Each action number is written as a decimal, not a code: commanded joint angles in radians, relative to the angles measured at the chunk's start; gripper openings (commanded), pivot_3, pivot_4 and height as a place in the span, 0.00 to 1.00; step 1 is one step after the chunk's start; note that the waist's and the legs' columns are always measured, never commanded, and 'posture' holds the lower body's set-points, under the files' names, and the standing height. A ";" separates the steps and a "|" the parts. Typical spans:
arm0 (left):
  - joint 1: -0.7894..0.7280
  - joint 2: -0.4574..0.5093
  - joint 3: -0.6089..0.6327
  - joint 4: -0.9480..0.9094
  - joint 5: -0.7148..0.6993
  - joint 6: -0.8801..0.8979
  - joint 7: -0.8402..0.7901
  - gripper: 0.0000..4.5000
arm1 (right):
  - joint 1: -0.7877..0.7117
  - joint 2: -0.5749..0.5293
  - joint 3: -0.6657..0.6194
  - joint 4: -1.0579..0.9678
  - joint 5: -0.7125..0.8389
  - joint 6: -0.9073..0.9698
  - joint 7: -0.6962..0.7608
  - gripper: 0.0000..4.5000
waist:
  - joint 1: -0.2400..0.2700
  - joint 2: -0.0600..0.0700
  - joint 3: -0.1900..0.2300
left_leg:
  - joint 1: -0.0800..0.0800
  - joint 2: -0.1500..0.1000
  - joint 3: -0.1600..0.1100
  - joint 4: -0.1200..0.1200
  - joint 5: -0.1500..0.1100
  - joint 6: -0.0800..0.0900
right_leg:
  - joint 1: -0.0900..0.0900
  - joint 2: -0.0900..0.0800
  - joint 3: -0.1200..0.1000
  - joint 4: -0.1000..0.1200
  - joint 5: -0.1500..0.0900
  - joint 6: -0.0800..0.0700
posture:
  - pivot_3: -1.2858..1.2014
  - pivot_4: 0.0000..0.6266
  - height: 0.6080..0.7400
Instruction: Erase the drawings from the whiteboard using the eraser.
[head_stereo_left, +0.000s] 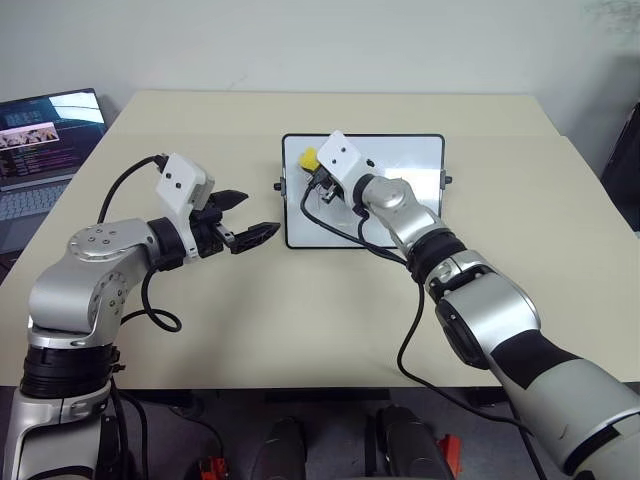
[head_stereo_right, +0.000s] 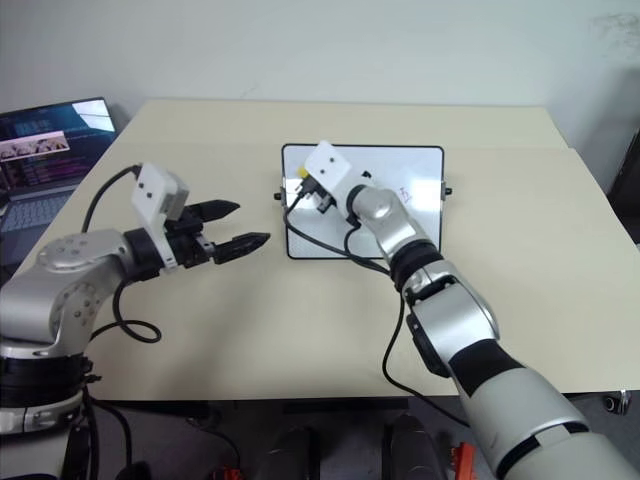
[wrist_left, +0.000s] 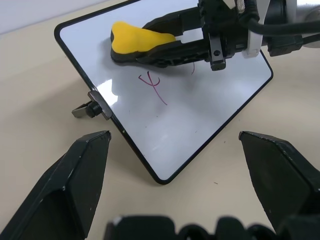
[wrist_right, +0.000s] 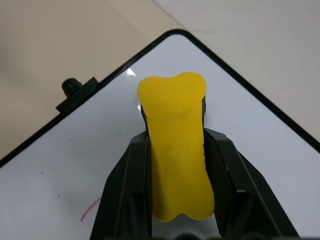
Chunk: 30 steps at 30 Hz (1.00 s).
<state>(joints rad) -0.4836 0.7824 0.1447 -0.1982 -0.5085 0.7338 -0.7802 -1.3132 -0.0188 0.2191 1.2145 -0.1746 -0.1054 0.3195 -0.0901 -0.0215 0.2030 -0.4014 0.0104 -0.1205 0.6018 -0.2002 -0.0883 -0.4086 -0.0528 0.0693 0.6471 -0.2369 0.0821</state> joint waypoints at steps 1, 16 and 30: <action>0.004 0.018 0.013 -0.026 0.002 -0.019 -0.014 1.00 | -0.024 0.019 -0.001 0.014 -0.024 -0.022 -0.033 0.25 | 0.000 0.000 0.000 | 0.000 0.000 0.000 0.000 0.000 0.000 | 0.000 0.000 0.000 0.000 0.000 0.000 | 0.52 0.24 1.00; 0.015 0.016 0.019 -0.036 0.001 -0.012 -0.018 1.00 | 0.056 0.059 0.067 0.047 -0.112 -0.012 0.108 0.25 | -0.003 0.000 0.000 | 0.002 0.000 0.000 0.000 0.000 0.000 | 0.001 0.000 0.000 0.002 0.000 0.000 | 0.52 0.24 1.00; 0.003 0.010 -0.001 -0.014 0.013 -0.024 -0.026 1.00 | 0.058 0.023 0.046 0.021 -0.115 0.003 0.101 0.25 | 0.000 0.000 0.000 | 0.004 0.000 -0.001 0.003 0.001 -0.001 | 0.003 0.001 0.000 0.004 0.000 0.000 | 0.52 0.24 1.00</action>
<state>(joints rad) -0.4620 0.7822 0.1390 -0.1983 -0.4997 0.7313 -0.7989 -1.2301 0.0392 0.2939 1.2310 -0.2918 -0.1255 0.4718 -0.0899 -0.0218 0.2027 -0.3978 0.0105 -0.1219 0.6054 -0.1996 -0.0889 -0.4059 -0.0519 0.0693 0.6516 -0.2371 0.0822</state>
